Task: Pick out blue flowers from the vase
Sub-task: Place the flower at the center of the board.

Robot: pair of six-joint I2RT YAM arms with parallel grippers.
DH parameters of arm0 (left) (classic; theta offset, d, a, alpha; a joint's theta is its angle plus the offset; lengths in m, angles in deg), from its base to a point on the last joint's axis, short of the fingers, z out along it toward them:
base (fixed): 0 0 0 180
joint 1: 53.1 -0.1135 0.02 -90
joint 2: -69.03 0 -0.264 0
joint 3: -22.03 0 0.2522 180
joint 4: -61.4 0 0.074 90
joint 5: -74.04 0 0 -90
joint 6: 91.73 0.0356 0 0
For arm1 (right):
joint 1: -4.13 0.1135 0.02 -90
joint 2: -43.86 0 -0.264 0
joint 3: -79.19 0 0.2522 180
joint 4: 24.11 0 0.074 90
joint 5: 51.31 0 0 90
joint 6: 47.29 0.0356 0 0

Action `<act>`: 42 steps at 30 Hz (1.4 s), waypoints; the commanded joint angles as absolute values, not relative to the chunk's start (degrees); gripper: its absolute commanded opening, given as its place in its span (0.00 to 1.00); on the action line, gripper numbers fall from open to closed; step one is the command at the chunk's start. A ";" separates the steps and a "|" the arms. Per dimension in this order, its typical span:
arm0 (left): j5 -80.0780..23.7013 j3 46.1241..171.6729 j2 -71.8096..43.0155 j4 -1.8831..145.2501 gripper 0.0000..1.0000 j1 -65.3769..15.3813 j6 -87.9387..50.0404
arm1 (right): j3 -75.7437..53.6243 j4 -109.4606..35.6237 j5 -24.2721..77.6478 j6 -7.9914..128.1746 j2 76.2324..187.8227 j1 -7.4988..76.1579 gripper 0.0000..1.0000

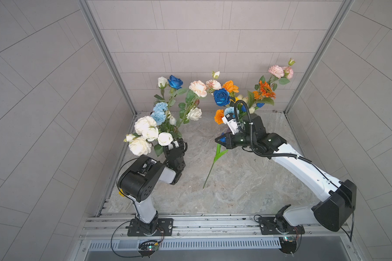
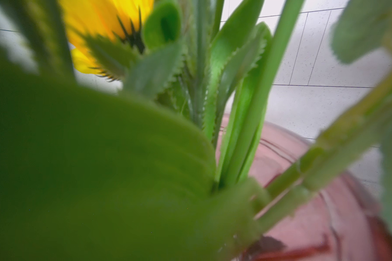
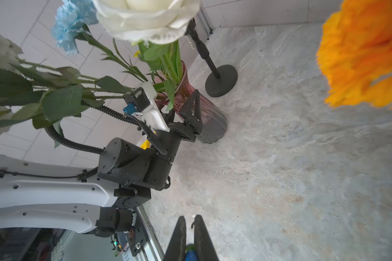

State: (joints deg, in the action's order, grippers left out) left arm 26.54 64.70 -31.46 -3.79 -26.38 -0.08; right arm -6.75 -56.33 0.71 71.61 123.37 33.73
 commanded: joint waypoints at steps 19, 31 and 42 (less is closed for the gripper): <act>25.40 64.24 -30.16 -2.88 0.74 -25.85 0.64 | 17.29 -28.54 -2.87 85.36 119.15 29.60 0.12; 25.10 64.19 -30.33 -2.93 0.74 -25.85 0.23 | 11.06 -11.96 -7.15 88.31 142.08 27.86 0.12; 25.09 64.12 -30.16 -2.91 0.74 -25.85 0.20 | -4.31 -8.86 -12.64 90.24 158.49 28.20 0.12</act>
State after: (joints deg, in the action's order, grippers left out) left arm 26.10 64.59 -31.15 -3.42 -26.38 0.64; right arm -2.40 -11.41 -10.76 89.34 157.84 27.85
